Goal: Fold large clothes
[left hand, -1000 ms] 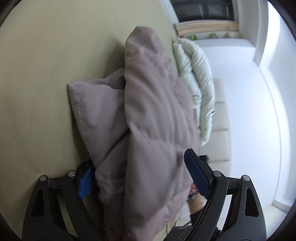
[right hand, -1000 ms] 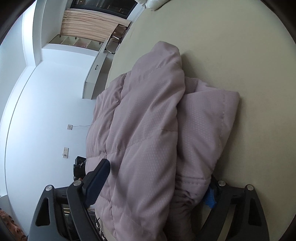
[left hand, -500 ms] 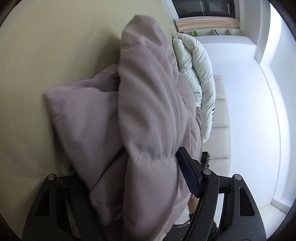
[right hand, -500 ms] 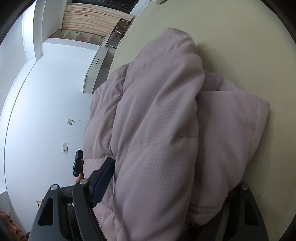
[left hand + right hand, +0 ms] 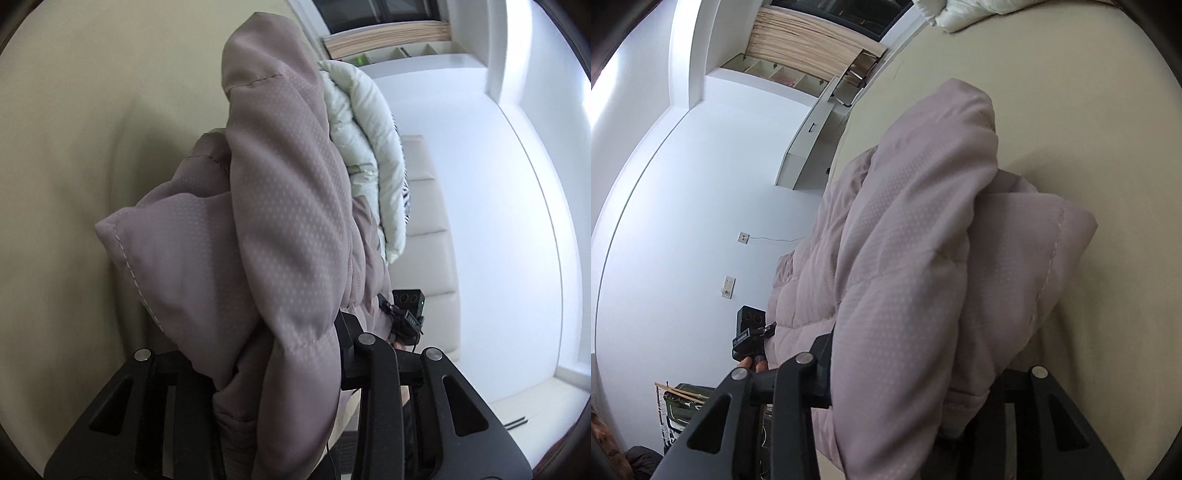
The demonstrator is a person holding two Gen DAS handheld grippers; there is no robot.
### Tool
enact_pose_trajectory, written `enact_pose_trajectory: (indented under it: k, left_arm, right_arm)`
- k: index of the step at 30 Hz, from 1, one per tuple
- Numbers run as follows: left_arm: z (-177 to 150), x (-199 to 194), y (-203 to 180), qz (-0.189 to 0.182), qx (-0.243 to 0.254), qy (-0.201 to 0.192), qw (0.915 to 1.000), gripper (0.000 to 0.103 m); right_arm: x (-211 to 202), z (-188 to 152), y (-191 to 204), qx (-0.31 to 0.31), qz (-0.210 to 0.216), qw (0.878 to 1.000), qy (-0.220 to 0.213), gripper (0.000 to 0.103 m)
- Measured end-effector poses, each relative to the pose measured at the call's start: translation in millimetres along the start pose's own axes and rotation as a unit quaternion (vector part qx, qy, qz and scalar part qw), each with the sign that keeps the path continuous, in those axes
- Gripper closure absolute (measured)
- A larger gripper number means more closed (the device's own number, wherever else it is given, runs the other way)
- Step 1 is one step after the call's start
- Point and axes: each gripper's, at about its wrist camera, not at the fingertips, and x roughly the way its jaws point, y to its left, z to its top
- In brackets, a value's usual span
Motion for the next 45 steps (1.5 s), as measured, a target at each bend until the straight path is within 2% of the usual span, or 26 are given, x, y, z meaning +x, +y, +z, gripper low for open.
enact_pose_trajectory:
  k: [5, 8, 12, 14, 16, 17, 20, 23, 27, 29, 31, 34, 36, 37, 39, 40, 41, 42, 44, 45]
  left_arm:
    - [-42.4, -41.5, -11.1, -0.003, 0.010, -0.003, 0.9999, 0.071]
    - [-64.2, -58.0, 3.2, -0.007, 0.000, -0.002, 1.0000, 0.071]
    - [-80.4, -46.0, 44.3, -0.002, -0.038, 0.020, 0.9991, 0.070]
    - [-81.5, -35.4, 72.2, 0.010, -0.062, 0.031, 0.9976, 0.065]
    - [-83.6, -29.7, 106.4, -0.047, -0.104, 0.023, 0.9932, 0.062]
    - [-82.4, -27.2, 112.3, -0.061, -0.110, 0.018, 0.9919, 0.061]
    - [-73.8, -21.6, 111.2, -0.052, -0.099, 0.017, 0.9936, 0.058]
    - [-65.3, -10.4, 97.9, -0.042, -0.096, 0.014, 0.9944, 0.057]
    - [-59.2, -17.5, 86.8, -0.043, -0.108, -0.003, 0.9933, 0.049]
    - [-62.7, -32.8, 85.3, -0.037, -0.105, -0.023, 0.9935, 0.042]
    - [-65.8, -55.0, 75.1, 0.002, -0.078, -0.043, 0.9960, 0.041]
    - [-68.6, -79.4, 55.1, 0.039, -0.045, -0.063, 0.9963, 0.041]
    - [-69.1, -90.8, 33.9, 0.094, -0.015, -0.075, 0.9926, 0.041]
    - [-84.1, -97.7, 29.4, 0.113, -0.003, -0.079, 0.9904, 0.041]
    - [-92.5, -101.2, 7.5, 0.149, 0.025, -0.082, 0.9851, 0.041]
    - [-129.5, -116.9, -4.3, 0.164, 0.040, -0.085, 0.9819, 0.040]
    - [-139.9, -118.4, -18.2, 0.185, 0.058, -0.092, 0.9767, 0.039]
    - [-160.7, -149.9, -7.5, 0.195, 0.072, -0.095, 0.9736, 0.038]
    - [-179.6, -152.3, -35.5, 0.253, 0.110, -0.122, 0.9533, 0.038]
    - [-196.2, -165.5, -55.9, 0.285, 0.137, -0.141, 0.9381, 0.038]
  right_arm:
    - [-19.3, -48.7, 40.9, -0.015, 0.004, 1.000, 0.017, 0.059]
    - [-28.8, -81.0, 52.6, -0.019, 0.016, 0.999, 0.023, 0.059]
    - [-18.9, -114.0, 36.2, 0.008, 0.011, 0.999, 0.042, 0.059]
    - [-6.9, -128.7, 10.1, 0.040, -0.006, 0.998, 0.052, 0.056]
    - [-10.6, -141.3, -21.7, 0.076, 0.013, 0.996, 0.039, 0.048]
    - [-9.1, -145.7, -33.8, 0.101, 0.025, 0.994, 0.029, 0.047]
    - [-9.3, -150.0, -37.5, 0.112, 0.025, 0.993, 0.016, 0.041]
    - [-16.0, -153.0, -41.9, 0.152, 0.029, 0.988, 0.006, 0.036]
    - [-57.8, -167.3, -42.8, 0.163, 0.019, 0.986, -0.037, 0.022]
    - [-82.5, -177.1, -36.9, 0.151, 0.007, 0.987, -0.057, 0.019]
    - [-108.0, -188.9, -29.2, 0.132, -0.015, 0.988, -0.075, 0.016]
    - [-147.6, -208.1, -19.6, 0.111, -0.033, 0.988, -0.106, 0.014]
    - [-170.1, -220.2, -16.3, 0.109, -0.051, 0.984, -0.132, 0.014]
    - [-177.7, -226.5, -8.7, 0.103, -0.065, 0.982, -0.147, 0.014]
    - [-191.6, -237.0, 4.6, 0.091, -0.081, 0.978, -0.171, 0.014]
    - [-198.0, -241.2, 11.3, 0.084, -0.095, 0.975, -0.183, 0.014]
    - [-204.2, -247.4, 22.2, 0.070, -0.111, 0.972, -0.195, 0.014]
    - [-206.9, -247.1, 34.0, 0.058, -0.121, 0.970, -0.202, 0.014]
    - [-213.7, -252.8, 61.1, 0.025, -0.160, 0.960, -0.227, 0.014]
    - [-218.3, -255.2, 75.3, 0.003, -0.181, 0.953, -0.244, 0.014]
